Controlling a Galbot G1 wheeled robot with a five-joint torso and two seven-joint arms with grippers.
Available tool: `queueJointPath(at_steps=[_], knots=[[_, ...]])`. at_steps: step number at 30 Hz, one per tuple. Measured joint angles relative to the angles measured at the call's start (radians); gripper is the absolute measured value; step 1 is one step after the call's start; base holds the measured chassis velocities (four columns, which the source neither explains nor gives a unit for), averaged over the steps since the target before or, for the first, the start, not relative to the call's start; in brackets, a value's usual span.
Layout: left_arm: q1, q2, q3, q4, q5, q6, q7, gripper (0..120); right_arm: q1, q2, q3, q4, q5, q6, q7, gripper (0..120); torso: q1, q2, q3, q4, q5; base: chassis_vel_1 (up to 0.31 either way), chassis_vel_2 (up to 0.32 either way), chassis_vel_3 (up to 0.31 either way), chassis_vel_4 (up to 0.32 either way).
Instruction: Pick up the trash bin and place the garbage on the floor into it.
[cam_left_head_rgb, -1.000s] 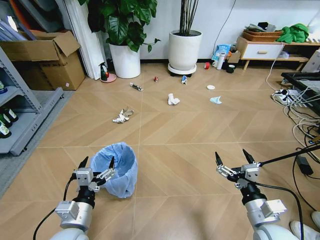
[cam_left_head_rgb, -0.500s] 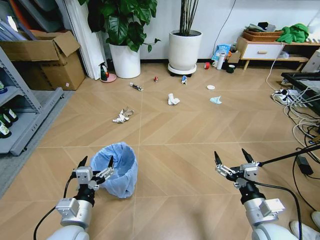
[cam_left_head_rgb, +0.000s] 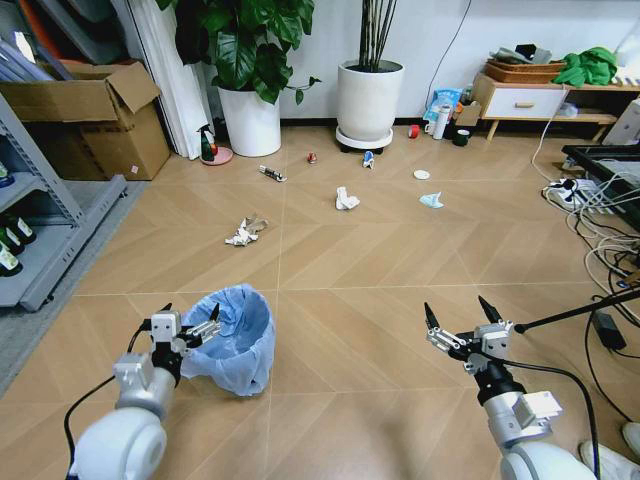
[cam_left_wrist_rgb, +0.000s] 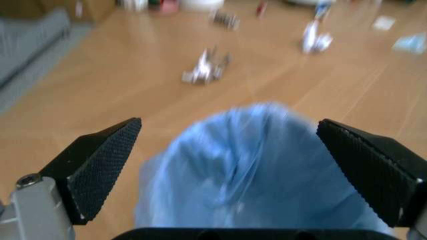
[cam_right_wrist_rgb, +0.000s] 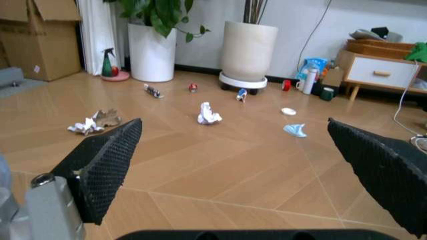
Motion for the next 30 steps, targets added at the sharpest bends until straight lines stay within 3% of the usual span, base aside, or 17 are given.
queueJointPath(at_steps=[8, 16, 25, 30], knots=[[-0.179, 0.083, 0.066, 0.173, -0.168, 0.167, -0.053, 100, 0.003, -0.006, -0.003, -0.025, -0.01, -0.007, 0.002, 100, 0.0, 0.0, 0.0, 0.0, 0.0, 0.0, 0.0, 0.0, 0.0], [-0.318, 0.116, 0.126, 0.317, -0.273, 0.245, -0.076, 100, 0.007, -0.001, -0.009, -0.041, -0.016, -0.003, 0.002, 100, 0.0, 0.0, 0.0, -0.0002, 0.0, 0.0, 0.0, 0.0, 0.0], [-0.361, 0.132, 0.162, 0.371, -0.286, 0.279, -0.081, 100, 0.015, 0.001, -0.003, -0.047, -0.015, 0.004, 0.004, 100, 0.0, 0.0, 0.0, -0.0001, 0.0, 0.0, 0.0, 0.0, 0.0], [-0.353, 0.14, 0.171, 0.374, -0.289, 0.282, -0.083, 92, 0.016, 0.001, 0.0, -0.053, -0.014, 0.011, 0.004, 100, 0.0, 0.0, 0.0, 0.0, -0.0001, 0.0, 0.0, 0.0, 0.0]])
